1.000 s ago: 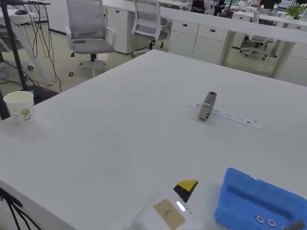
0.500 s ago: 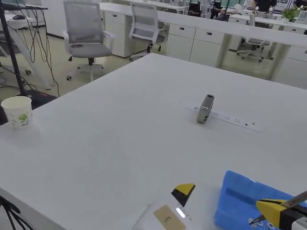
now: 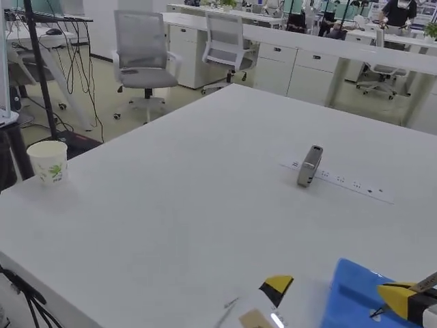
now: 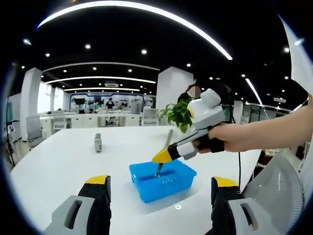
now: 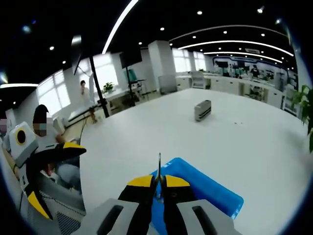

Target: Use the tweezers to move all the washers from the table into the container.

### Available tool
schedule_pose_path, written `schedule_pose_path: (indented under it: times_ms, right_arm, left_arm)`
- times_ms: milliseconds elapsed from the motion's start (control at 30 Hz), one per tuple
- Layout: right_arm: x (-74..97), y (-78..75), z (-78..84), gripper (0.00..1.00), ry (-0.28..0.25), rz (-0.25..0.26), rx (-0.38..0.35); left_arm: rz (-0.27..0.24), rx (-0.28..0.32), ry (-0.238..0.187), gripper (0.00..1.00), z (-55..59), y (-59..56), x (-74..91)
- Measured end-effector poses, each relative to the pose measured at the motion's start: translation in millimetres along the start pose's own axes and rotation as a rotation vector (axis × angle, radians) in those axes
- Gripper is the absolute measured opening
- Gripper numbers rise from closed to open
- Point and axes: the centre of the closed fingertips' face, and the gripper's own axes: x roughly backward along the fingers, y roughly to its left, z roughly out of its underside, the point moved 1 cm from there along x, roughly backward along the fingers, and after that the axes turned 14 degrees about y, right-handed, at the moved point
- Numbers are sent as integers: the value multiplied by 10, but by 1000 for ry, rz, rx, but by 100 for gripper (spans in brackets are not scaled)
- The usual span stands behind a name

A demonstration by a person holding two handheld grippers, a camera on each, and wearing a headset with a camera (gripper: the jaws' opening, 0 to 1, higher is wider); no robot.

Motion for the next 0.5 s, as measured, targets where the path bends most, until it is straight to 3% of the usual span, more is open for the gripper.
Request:
schedule_pose_path:
  times_ms: [267, 500]
  right_arm:
    - [-182, -139, 96, 3, 61, 24, 20]
    - [-292, -155, 151, 3, 92, 21, 30]
  left_arm:
    - [-6, -4, 4, 85, 9, 11, -3]
    - [-6, -6, 8, 85, 16, 10, -7]
